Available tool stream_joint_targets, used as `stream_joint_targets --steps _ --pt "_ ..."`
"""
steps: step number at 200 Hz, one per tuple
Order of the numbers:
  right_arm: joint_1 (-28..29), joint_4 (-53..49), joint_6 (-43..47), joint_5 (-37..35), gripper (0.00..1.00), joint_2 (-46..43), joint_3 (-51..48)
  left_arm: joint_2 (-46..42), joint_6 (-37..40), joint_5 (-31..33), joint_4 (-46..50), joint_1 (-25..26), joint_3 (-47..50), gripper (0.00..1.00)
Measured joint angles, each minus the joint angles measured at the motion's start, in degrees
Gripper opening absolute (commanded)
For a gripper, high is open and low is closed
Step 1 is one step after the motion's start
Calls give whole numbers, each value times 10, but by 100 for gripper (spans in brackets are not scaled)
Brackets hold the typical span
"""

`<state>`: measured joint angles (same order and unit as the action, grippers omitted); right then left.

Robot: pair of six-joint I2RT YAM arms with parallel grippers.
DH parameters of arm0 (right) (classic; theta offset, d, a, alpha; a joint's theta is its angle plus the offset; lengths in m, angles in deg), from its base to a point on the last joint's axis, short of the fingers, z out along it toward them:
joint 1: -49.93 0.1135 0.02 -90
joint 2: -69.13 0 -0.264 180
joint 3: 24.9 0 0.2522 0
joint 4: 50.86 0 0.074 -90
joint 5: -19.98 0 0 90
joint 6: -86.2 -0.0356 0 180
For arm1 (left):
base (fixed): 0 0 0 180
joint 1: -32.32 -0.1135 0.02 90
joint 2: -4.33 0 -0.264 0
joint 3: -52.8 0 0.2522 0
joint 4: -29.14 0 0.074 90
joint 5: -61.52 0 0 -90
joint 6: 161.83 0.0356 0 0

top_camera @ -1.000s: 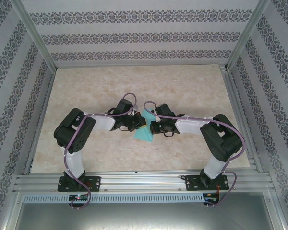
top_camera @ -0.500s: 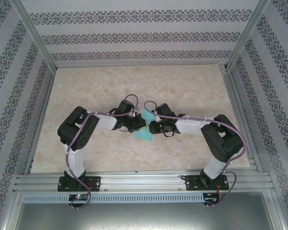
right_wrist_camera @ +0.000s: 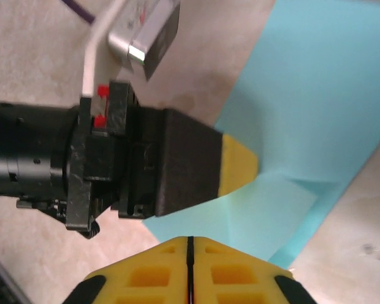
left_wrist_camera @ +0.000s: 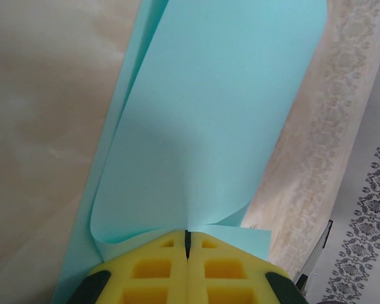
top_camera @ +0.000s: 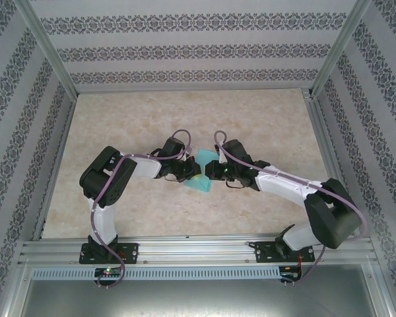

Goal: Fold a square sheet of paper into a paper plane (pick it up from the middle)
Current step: Fold the triangle a second time at the center of the table.

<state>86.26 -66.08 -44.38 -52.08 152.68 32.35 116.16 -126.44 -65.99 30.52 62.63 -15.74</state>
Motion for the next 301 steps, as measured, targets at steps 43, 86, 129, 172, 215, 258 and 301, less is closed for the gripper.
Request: stream_joint_targets --steps 43,86,129,172,215,258,301 --pt "24 17 -47 39 5 68 0 0 5 0 5 0 -2 0" --pt "15 21 -63 48 6 82 0 0 10 0 9 0 -4 0" --pt "9 37 -73 71 7 114 0 0 17 0 14 0 -7 0" --pt "9 35 -73 73 7 134 0 0 19 0 17 0 -8 0" --pt "9 38 -73 73 9 134 -10 0 22 0 26 0 -11 0" --pt "9 40 -73 73 9 134 -17 1 24 0 33 0 -15 0" --pt "9 47 -73 73 10 122 -33 1 26 0 36 0 -16 0"
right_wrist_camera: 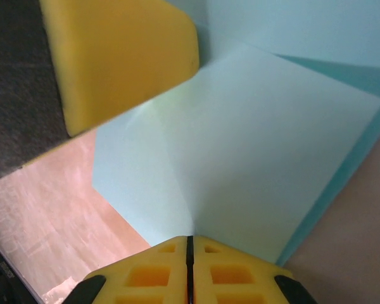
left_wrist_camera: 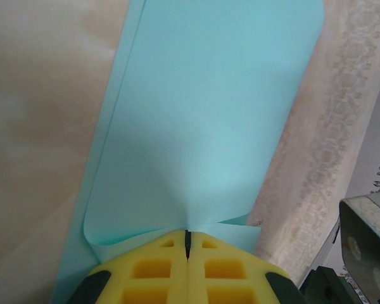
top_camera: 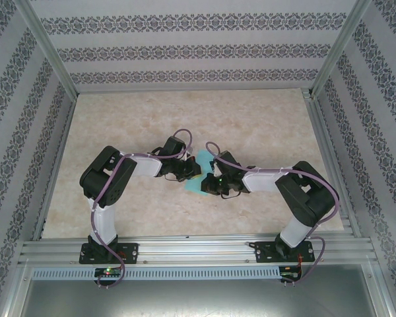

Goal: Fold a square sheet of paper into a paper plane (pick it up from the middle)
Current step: Fold the triangle a second time at the center of the table.

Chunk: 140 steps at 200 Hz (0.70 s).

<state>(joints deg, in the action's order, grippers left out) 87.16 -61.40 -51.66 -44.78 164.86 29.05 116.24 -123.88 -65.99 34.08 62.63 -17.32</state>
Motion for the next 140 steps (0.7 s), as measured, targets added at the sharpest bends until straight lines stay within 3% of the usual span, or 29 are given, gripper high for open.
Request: stream_joint_targets --steps 86,140 --pt "0 -2 -14 2 10 -38 -41 0 0 0 3 0 0 0" --pt "0 -66 -18 2 11 -86 -61 0 0 0 2 0 0 0"
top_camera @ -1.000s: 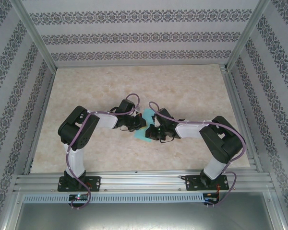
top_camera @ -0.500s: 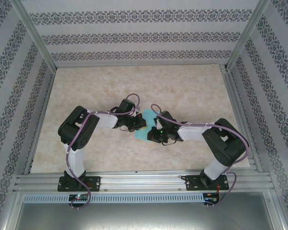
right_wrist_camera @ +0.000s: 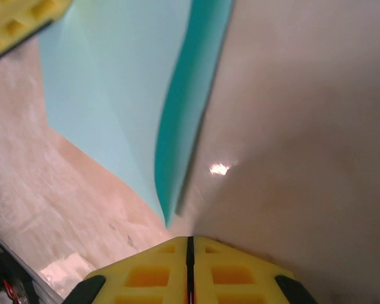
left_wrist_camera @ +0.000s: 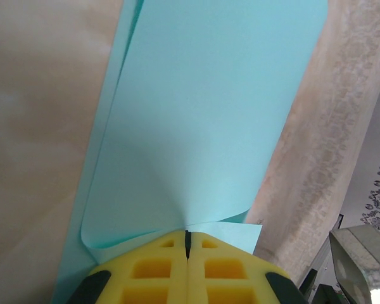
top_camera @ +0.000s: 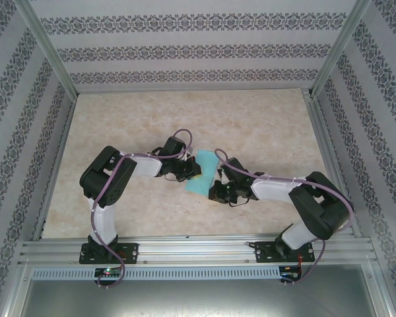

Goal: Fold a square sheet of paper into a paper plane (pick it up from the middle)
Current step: Fold the triangle a second time at the center of the table.

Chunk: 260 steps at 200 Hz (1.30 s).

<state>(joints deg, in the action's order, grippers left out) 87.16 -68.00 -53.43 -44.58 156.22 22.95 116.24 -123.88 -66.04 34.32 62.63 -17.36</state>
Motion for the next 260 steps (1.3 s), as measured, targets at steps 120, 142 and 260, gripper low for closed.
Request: stream_joint_targets --steps 120,142,260 --pt "0 19 -47 -3 10 61 102 0 0 -2 0 0 0 0" --pt "0 21 -47 -3 10 87 99 0 0 -4 0 0 0 0" --pt "-15 93 -41 37 1 104 56 0 13 -4 0 0 -1 0"
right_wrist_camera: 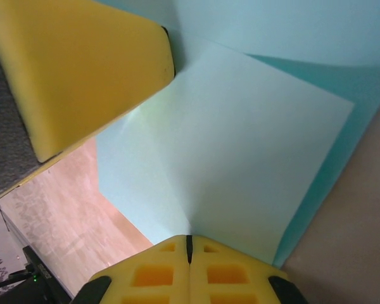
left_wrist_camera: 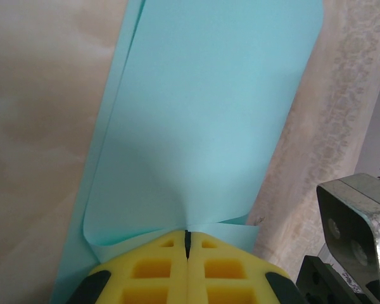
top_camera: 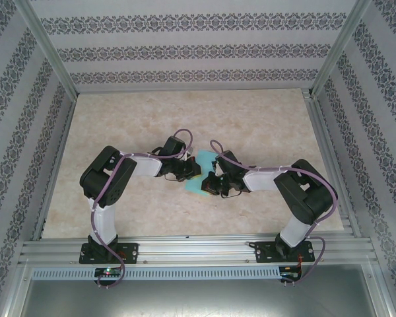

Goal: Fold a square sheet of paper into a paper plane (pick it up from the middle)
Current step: Fold the triangle a second time at the center of the table.

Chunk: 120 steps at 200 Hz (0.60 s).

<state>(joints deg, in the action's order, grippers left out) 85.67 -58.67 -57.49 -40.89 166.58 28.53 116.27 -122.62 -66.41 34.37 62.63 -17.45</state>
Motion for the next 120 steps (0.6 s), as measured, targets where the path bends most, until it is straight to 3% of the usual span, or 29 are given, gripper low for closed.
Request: stream_joint_targets --steps 67,120 --pt "0 19 0 5 0 2 -7 -10 23 2 38 0 -10 17" --pt "0 20 0 4 0 2 -8 -46 35 2 61 9 -15 16"
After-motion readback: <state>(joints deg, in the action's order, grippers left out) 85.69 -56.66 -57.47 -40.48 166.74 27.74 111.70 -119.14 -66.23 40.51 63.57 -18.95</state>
